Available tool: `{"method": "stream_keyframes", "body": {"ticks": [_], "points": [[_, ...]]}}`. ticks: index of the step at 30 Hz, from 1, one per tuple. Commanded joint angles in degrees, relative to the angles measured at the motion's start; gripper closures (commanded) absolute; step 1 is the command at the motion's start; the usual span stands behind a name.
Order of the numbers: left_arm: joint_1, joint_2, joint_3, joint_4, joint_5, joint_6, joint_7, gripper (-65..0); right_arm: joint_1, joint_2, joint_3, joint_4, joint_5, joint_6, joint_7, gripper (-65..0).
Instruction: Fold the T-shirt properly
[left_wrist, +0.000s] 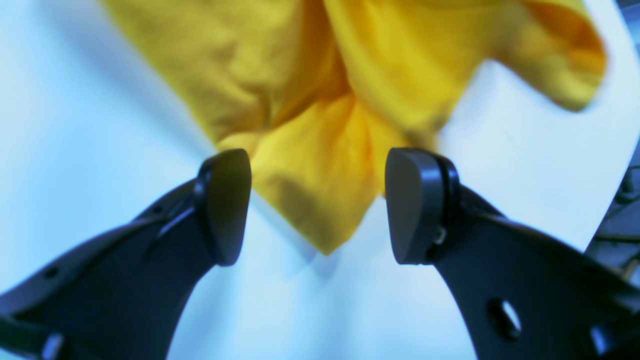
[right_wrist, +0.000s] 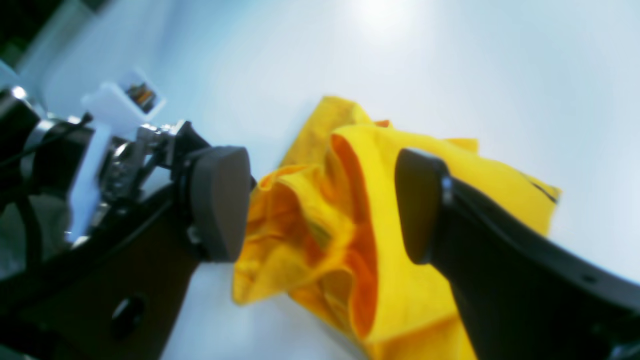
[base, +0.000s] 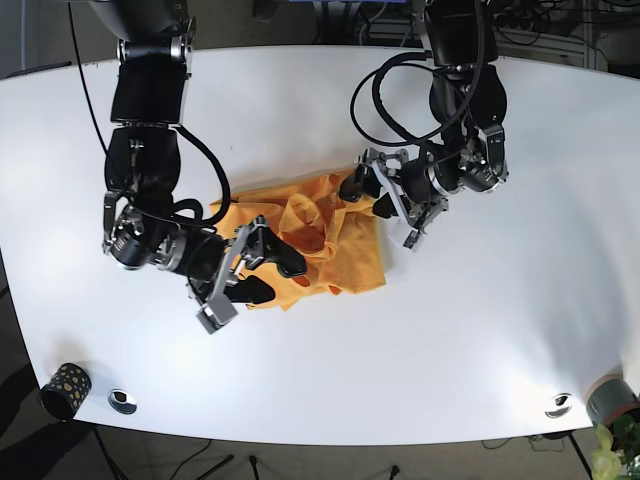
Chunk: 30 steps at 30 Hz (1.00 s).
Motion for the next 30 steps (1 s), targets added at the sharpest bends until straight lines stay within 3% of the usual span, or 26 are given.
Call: {"method": "stream_keyframes", "body": {"ticks": [1, 8, 15, 24, 28, 30], "points": [[-0.6, -1.7, 0.2, 6.4, -3.3, -0.4, -2.0, -39.0, 0.5, 0.4, 1.8, 0.9, 4.0, 0.47, 1.0, -42.3], [3.6, -10.9, -2.7, 14.3, -3.6, -0.4, 0.4, -39.0, -3.3, 3.2, 2.8, -1.4, 4.0, 0.47, 1.0, -42.2], [6.1, -15.9, -11.5, 14.6, -3.6, -0.4, 0.4, -39.0, -3.9, 2.7, 2.2, -8.6, 3.9, 0.47, 1.2, -42.2], [7.8, -18.8, -15.0, 14.6, -3.6, -0.4, 0.4, -39.0, 1.7, -3.4, -12.8, -14.4, 3.9, 0.47, 11.2, -42.2], [8.1, -18.7, -14.9, 14.6, -3.6, -0.4, 0.4, -39.0, 7.3, -8.2, -15.7, -21.0, 3.9, -2.82, 14.3, -42.2], [8.1, -18.6, -14.9, 14.6, -3.6, -0.4, 0.4, -39.0, 10.4, -9.4, -16.7, -24.9, 3.9, -3.09, 16.6, -42.2]]}}
